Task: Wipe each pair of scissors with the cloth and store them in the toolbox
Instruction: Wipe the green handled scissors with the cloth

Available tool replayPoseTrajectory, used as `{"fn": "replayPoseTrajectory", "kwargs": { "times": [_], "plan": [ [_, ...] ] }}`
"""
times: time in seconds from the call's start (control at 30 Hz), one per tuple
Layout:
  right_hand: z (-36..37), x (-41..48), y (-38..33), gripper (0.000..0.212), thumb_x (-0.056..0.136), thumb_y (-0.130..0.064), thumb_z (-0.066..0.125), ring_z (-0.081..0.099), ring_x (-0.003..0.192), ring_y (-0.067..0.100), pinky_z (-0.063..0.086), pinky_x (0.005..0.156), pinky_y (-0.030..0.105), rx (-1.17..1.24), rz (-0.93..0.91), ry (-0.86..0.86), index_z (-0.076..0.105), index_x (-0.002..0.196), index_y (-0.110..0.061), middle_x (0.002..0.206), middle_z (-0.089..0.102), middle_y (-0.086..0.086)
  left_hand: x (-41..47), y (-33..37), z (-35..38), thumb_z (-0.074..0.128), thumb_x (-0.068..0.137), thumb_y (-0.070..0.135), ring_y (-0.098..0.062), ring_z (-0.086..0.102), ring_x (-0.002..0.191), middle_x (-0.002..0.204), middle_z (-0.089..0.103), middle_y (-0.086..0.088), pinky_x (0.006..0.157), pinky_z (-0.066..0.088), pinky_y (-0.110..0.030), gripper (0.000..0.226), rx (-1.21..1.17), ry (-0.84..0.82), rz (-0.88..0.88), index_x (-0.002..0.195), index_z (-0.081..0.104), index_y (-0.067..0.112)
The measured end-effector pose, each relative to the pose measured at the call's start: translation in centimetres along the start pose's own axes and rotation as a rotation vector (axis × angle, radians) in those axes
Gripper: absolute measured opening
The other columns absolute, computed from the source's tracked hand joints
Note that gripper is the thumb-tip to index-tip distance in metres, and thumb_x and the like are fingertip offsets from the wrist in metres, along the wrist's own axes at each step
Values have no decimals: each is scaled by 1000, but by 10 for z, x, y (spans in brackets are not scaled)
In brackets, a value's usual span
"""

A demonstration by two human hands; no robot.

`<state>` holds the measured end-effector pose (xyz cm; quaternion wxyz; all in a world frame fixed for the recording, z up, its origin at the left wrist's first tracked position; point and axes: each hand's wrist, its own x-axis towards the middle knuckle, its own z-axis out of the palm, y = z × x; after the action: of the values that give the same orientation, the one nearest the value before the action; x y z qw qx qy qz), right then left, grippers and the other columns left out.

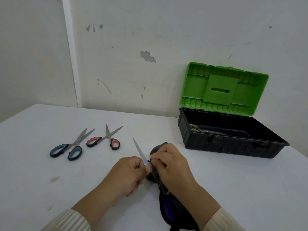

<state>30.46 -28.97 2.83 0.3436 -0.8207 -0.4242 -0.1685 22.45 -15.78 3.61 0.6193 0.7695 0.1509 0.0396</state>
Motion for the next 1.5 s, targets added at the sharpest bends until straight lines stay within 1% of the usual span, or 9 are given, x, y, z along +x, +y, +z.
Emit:
{"fn": "replayPoseTrajectory", "kwargs": {
  "times": [0.17, 0.27, 0.43, 0.5, 0.73, 0.93, 1.17, 1.33, 1.5],
  "plan": [
    [-26, 13, 34, 17, 82, -9, 62, 57, 85, 7, 35, 72, 2, 86, 428, 221, 70, 79, -23, 89, 58, -6, 0, 2, -2, 61, 89, 18, -14, 34, 34, 47, 51, 0, 37, 26, -18, 32, 6, -53, -30, 60, 50, 11],
    [-38, 6, 30, 27, 82, -8, 60, 56, 86, 1, 36, 71, 0, 118, 461, 196, 65, 80, -34, 95, 58, -7, 2, 3, -5, 60, 90, 17, -14, 34, 34, 47, 51, -1, 37, 26, -19, 31, -38, -43, -43, 61, 51, 10],
    [-32, 4, 1, 16, 82, -31, 60, 53, 85, 1, 39, 75, 11, 51, 278, -273, 69, 76, -20, 93, 53, -6, 5, -1, -13, 60, 89, 16, -15, 36, 35, 63, 54, -17, 37, 27, -19, 27, -165, 8, -61, 69, 56, -2],
    [-28, 3, 0, 23, 86, -35, 56, 52, 83, 5, 39, 74, 16, 60, 284, -351, 64, 70, -20, 90, 52, -5, 5, 1, -16, 59, 89, 14, -15, 41, 36, 59, 57, -11, 37, 31, -19, 22, -294, 22, -89, 83, 59, -8],
    [-23, 5, 3, 37, 87, -34, 56, 58, 76, 19, 47, 72, 30, 325, 552, -46, 59, 65, -4, 82, 61, 6, 9, 0, -12, 60, 74, 20, -17, 67, 58, 85, 74, -15, 59, 60, -30, 22, -1039, -98, -124, 86, 71, 6],
    [-9, 0, -10, 34, 88, -32, 56, 52, 73, 13, 41, 68, 24, 153, 363, -165, 57, 63, -9, 75, 52, 1, 9, -3, 14, 48, 95, 24, -27, 66, 90, 94, 73, -13, 85, 52, -42, 34, -866, 40, -122, 110, 66, -1],
    [-36, 9, 16, 12, 77, -22, 70, 53, 81, 0, 34, 71, 4, 145, 469, 81, 67, 65, -24, 86, 58, -2, 9, 0, 1, 46, 98, 20, -27, 61, 67, 67, 70, -11, 75, 50, -42, 27, -583, 179, -70, 79, 62, 8],
    [-55, 8, 23, 36, 73, -5, 71, 59, 87, 8, 42, 73, 7, 176, 407, 345, 58, 74, -38, 94, 58, -4, 7, -4, 4, 48, 97, 21, -23, 62, 59, 66, 66, -9, 56, 51, -33, 25, -368, 111, -123, 79, 60, 7],
    [-15, 1, -9, 17, 74, -10, 64, 57, 82, 3, 41, 78, 11, 44, 58, 52, 70, 86, -21, 85, 66, -10, 3, -3, 13, 43, 98, 12, -26, 54, 46, 59, 62, -14, 43, 43, -25, 29, -246, 52, -113, 73, 55, 3]
  ]
}}
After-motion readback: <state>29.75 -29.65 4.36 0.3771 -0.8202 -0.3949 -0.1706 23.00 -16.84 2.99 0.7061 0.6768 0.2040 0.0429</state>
